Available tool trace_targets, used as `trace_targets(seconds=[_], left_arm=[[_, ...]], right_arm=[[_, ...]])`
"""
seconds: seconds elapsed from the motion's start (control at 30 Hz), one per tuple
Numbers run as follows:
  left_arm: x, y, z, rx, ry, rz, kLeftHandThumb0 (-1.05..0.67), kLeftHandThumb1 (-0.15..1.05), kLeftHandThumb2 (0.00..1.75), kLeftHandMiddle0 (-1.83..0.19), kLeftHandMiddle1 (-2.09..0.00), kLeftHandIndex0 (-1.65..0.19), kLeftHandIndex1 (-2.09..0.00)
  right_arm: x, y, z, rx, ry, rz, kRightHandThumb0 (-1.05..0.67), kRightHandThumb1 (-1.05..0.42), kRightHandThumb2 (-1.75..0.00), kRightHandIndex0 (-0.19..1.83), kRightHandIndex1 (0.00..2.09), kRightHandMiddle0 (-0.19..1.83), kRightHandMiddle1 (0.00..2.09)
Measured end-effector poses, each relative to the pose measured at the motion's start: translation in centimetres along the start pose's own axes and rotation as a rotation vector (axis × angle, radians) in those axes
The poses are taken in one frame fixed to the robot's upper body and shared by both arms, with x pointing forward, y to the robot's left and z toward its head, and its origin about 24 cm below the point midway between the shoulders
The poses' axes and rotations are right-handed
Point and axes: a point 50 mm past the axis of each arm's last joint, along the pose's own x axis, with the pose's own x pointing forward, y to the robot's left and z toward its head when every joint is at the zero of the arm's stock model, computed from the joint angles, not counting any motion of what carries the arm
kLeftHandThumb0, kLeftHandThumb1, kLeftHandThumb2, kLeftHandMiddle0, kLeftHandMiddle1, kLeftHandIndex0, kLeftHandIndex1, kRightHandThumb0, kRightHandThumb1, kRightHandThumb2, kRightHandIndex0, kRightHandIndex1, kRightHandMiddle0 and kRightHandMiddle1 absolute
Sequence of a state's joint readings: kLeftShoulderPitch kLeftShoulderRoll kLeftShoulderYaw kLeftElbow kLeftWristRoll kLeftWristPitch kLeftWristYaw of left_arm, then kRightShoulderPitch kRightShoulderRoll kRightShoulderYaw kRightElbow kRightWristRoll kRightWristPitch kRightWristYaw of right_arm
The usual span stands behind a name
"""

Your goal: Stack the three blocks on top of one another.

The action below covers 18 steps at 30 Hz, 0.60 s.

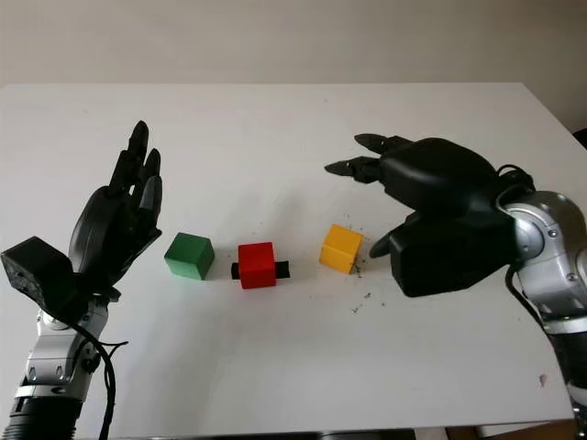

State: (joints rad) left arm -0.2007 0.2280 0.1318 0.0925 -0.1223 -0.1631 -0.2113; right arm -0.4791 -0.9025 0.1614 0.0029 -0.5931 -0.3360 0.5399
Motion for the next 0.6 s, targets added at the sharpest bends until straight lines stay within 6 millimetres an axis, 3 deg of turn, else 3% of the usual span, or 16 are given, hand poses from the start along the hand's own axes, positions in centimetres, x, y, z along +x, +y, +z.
trace_targets(seconds=[0.6], left_arm=[[-0.5, 0.5, 0.4, -0.020, -0.101, 0.140, -0.65, 1.05, 0.70, 0.14, -0.06, 0.15, -0.05]], right_arm=[[2.0, 3.7, -0.1, -0.068, -0.187, -0.082, -0.49, -0.85, -0.06, 0.02, 0.05, 0.37, 0.10]])
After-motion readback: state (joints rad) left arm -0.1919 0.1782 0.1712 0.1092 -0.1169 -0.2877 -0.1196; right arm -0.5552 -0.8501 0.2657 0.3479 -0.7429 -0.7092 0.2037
